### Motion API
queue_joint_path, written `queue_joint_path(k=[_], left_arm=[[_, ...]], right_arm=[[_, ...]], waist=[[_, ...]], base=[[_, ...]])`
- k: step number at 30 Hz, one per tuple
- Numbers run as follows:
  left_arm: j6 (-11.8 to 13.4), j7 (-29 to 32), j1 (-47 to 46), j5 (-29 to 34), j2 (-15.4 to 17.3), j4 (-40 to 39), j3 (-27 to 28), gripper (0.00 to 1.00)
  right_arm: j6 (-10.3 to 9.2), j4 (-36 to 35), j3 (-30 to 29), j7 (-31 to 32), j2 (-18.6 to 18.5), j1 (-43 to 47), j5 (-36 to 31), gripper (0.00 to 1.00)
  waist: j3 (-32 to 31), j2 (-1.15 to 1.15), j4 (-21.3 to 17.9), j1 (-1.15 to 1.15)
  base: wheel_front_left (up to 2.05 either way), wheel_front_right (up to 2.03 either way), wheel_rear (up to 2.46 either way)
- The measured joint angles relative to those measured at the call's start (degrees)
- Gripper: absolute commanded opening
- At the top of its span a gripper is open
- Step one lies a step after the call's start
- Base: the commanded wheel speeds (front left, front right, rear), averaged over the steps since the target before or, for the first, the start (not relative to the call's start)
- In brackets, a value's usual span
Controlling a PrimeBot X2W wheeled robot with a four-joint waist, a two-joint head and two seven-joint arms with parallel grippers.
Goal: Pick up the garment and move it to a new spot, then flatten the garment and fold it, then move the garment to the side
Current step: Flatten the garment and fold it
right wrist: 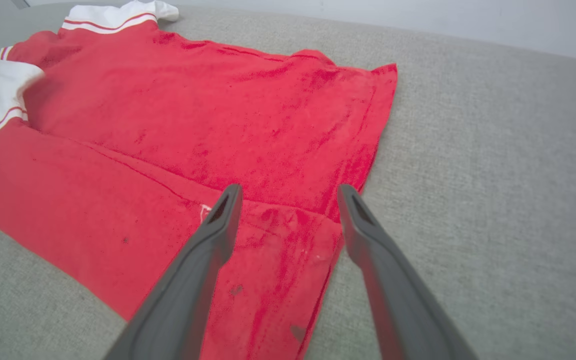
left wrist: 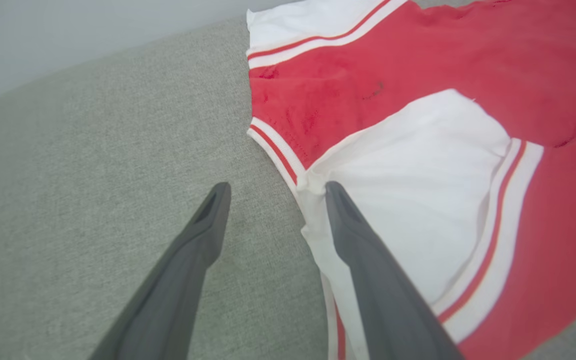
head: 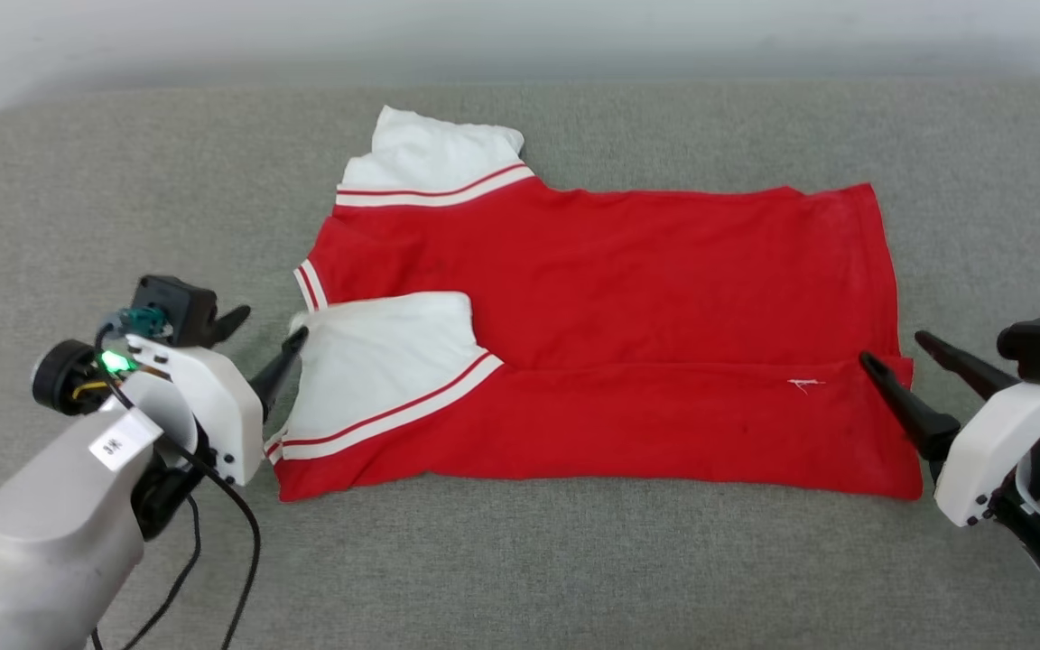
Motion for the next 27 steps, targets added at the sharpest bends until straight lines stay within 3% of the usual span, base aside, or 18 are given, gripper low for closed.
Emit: queue_joint_path(k=[4, 8, 17, 22, 27], left_arm=[[0.00, 1.19, -1.68, -1.79, 1.68, -1.51, -0.26, 1.00], [0.00, 7.30, -3.28, -6.21, 3.88, -5.79, -1.14, 1.00], [0.00, 32.78, -5.78, -20.56, 7.36, -13.07, -5.41, 1.00], [0.57, 41.39, -5.94, -22.31, 6.03, -11.39, -8.15, 1.00], [0.85, 44.13, -6.11, -21.97, 4.07, -8.54, -10.02, 1.00]], right_arm=[[0.00, -1.82, -2.64, -0.71, -0.60, 1.73, -0.85, 1.00], [0.00, -3.61, -4.86, 0.05, -0.85, 3.69, -1.53, 1.00], [0.00, -6.90, -8.23, 3.01, 0.23, 5.20, -4.06, 1.00], [0.00, -8.53, -9.24, 4.46, 1.15, 5.23, -5.05, 1.00], [0.00, -9.57, -9.80, 5.57, 1.69, 4.69, -5.70, 1.00]], waist=[[-2.33, 0.00, 0.74, 0.00], [-3.95, 0.00, 1.64, -0.01], [-4.30, 0.00, 2.22, -0.01], [-3.29, 0.00, 1.77, -0.01], [-1.73, 0.00, 0.95, -0.01]], base=[[0.00, 0.00, 0.00], [0.00, 0.00, 0.00], [0.00, 0.00, 0.00], [0.00, 0.00, 0.00], [0.00, 0.00, 0.00]])
